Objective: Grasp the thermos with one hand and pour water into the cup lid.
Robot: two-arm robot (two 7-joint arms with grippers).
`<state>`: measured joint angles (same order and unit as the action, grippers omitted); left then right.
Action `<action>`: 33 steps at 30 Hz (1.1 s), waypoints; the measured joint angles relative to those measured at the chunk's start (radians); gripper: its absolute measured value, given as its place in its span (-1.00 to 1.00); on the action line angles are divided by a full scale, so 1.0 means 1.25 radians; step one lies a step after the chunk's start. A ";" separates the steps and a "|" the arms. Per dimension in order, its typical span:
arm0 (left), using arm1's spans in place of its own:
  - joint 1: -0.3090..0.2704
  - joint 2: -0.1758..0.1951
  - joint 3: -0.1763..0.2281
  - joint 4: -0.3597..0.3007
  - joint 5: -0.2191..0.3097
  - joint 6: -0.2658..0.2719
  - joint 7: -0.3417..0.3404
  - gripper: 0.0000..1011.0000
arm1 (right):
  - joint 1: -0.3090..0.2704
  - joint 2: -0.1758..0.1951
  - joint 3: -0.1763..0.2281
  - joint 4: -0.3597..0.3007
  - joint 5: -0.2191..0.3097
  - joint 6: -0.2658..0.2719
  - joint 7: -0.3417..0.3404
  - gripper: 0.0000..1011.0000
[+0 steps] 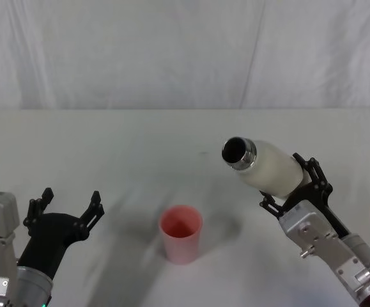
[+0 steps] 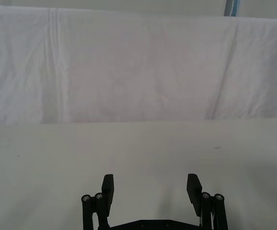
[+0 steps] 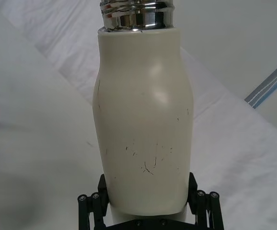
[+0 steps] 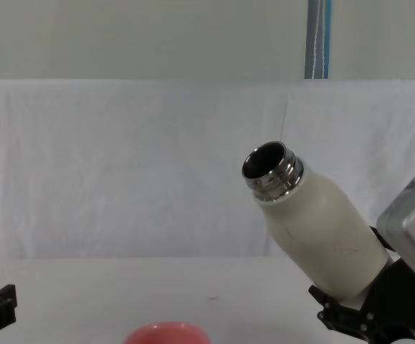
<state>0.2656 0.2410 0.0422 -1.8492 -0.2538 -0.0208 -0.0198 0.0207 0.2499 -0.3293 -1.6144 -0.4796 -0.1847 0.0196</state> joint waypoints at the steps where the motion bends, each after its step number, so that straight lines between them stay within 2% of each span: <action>1: 0.000 0.000 0.000 0.000 0.000 0.000 0.000 0.98 | 0.001 0.000 -0.001 0.001 -0.008 0.000 -0.005 0.89; 22: 0.000 0.000 0.000 0.000 0.000 0.000 0.000 0.98 | 0.034 -0.008 -0.026 0.045 -0.114 0.016 -0.074 0.89; 33: 0.000 0.000 0.000 0.000 0.000 0.000 0.000 0.98 | 0.058 -0.014 -0.042 0.084 -0.144 0.006 -0.107 0.89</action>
<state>0.2655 0.2410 0.0421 -1.8492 -0.2538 -0.0208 -0.0198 0.0936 0.2318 -0.3816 -1.5100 -0.6599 -0.1773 -0.1141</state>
